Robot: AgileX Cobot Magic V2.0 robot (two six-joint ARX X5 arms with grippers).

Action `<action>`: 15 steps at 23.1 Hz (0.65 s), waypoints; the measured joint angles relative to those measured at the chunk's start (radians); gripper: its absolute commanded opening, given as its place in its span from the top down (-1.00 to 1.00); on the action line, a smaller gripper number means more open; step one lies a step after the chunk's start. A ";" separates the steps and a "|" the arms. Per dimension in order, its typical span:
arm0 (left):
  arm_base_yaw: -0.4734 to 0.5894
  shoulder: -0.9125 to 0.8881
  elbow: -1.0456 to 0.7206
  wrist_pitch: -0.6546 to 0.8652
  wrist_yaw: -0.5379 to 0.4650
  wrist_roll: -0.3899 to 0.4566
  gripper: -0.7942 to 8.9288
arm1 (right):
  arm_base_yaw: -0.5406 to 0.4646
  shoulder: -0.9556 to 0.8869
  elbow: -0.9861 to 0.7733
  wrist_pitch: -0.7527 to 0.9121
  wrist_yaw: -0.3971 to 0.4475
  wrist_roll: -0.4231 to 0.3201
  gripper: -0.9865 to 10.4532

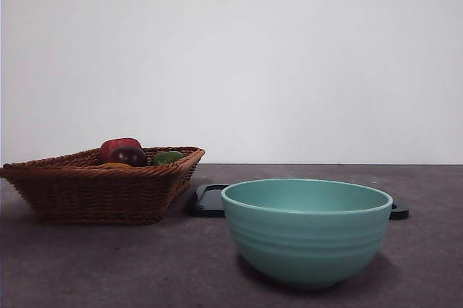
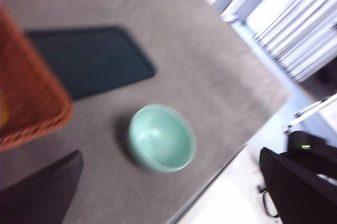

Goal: Pick up the wifruite, put it on the bowl, pick up the plate, put it on desk

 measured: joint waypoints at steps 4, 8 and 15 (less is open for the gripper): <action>0.000 0.113 0.029 -0.054 -0.060 0.030 -0.55 | 0.000 0.000 0.000 0.000 0.000 0.000 -0.15; 0.000 0.222 0.096 -0.075 -0.147 0.050 -0.51 | 0.000 0.000 0.000 0.000 0.000 0.000 -0.15; -0.007 0.505 0.280 -0.147 -0.304 0.064 -0.51 | 0.000 0.000 0.000 0.000 0.000 0.000 -0.15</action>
